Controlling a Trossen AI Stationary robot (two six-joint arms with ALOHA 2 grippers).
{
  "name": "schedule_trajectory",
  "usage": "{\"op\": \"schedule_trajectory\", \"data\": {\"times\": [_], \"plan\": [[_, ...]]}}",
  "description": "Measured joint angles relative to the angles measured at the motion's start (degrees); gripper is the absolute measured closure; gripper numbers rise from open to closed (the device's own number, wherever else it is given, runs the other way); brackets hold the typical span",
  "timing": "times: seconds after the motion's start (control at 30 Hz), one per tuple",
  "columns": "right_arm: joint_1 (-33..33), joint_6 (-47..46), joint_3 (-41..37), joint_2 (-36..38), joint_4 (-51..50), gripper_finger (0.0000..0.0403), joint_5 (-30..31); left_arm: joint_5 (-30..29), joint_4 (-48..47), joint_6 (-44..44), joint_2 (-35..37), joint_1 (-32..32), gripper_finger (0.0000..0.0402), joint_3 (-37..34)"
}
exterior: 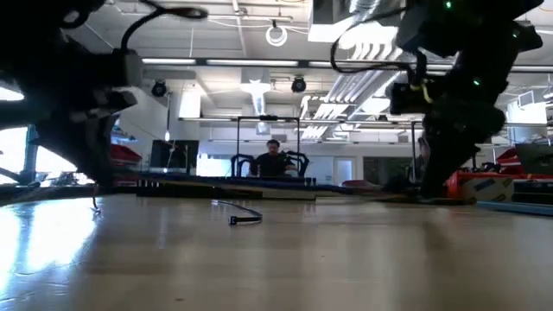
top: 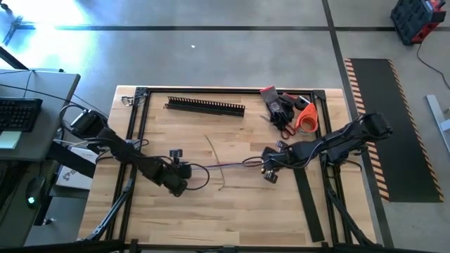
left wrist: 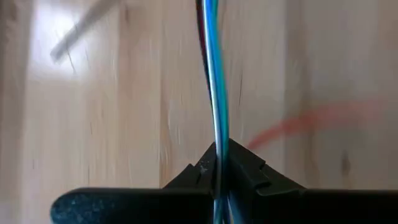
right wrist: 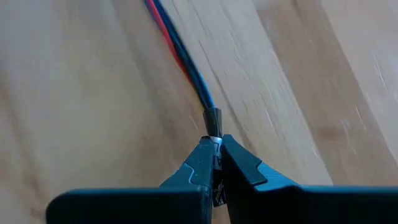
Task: Ziptie cables
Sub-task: Wrap the black zip tie around the cables
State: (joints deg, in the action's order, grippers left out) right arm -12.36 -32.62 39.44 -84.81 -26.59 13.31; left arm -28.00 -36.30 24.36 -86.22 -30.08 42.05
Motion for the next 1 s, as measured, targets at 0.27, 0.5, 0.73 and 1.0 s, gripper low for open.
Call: {"op": "schedule_trajectory", "data": {"times": [0.27,0.5,0.73,1.0], "plan": [[0.0,-3.5,-0.8,0.0,-5.0,0.0383,0.7,6.4,-6.1,8.4,-0.1,-1.5,0.0346,0.0],[-0.1,-3.5,1.3,0.9,-10.9,0.0291,-0.4,5.9,-10.9,18.1,-0.1,-5.0,0.0289,0.0],[-2.1,-1.5,8.7,5.8,-15.7,0.0197,1.1,1.5,-9.1,26.9,3.9,-9.5,0.0280,0.1],[-3.4,11.8,10.4,3.2,14.6,0.0172,-9.1,-12.7,1.7,30.2,6.8,-13.9,0.0281,0.1]]}}
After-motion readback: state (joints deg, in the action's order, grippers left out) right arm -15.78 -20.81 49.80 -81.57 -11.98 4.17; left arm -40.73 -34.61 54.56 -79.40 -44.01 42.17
